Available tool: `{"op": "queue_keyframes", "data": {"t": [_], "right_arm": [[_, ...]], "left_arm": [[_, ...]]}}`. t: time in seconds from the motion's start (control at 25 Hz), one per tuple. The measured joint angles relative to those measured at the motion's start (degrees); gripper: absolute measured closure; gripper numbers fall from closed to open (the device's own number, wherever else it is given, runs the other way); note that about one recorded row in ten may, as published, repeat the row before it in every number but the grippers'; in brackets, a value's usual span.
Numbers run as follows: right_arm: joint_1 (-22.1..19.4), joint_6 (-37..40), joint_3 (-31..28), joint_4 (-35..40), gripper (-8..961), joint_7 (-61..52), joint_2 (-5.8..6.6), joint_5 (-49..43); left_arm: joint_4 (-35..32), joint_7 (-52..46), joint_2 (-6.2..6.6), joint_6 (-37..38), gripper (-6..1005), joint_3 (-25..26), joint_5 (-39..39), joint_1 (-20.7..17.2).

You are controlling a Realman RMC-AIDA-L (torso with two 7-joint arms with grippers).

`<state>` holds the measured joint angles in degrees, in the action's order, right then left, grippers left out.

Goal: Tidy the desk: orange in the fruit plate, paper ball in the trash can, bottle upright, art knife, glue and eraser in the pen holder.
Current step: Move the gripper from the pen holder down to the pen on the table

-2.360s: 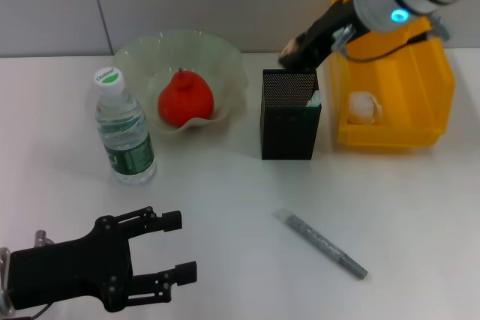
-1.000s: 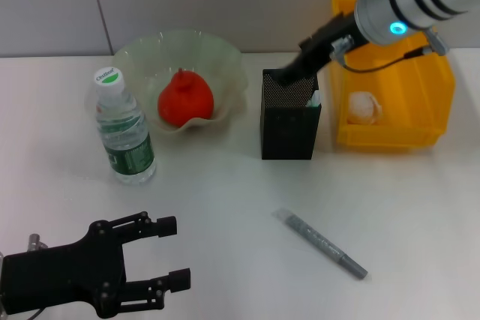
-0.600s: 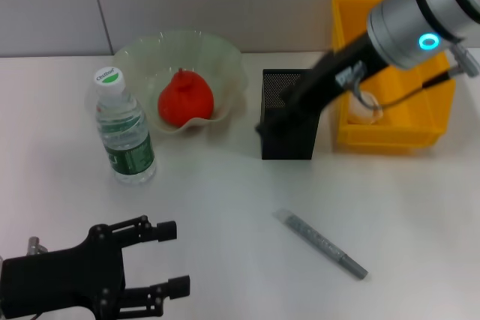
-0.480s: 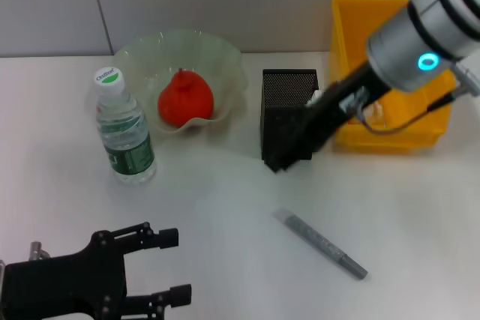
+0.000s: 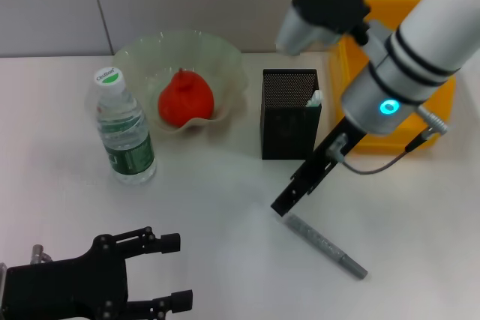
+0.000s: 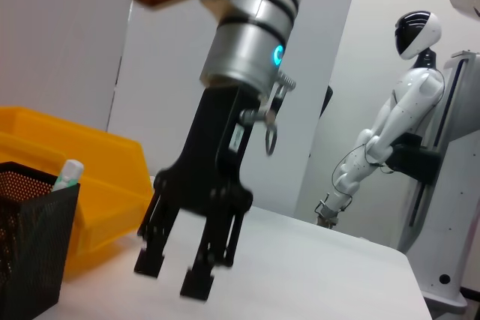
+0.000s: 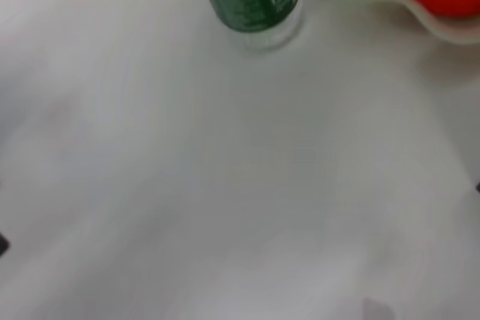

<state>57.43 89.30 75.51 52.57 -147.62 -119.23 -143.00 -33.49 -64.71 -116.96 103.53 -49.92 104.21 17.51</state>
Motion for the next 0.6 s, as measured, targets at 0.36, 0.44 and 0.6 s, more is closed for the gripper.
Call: {"op": "queue_keyframes", "data": {"t": [0.36, 0.44, 0.6], "right_arm": [[2.09, -7.56, 8.93, -7.95, 221, -1.57, -0.45, 0.26], [2.12, -7.92, 9.49, -8.24, 222, -1.68, -0.49, 0.31], [2.15, -9.30, 11.75, -9.47, 233, -2.13, -0.61, 0.43]], "left_arm": [[0.00, 0.02, -0.09, 0.01, 190, 0.00, 0.11, 0.25], [0.00, 0.02, -0.12, -0.06, 190, 0.00, 0.11, 0.33], [0.00, 0.03, -0.18, -0.26, 191, 0.00, 0.12, 0.46]]}}
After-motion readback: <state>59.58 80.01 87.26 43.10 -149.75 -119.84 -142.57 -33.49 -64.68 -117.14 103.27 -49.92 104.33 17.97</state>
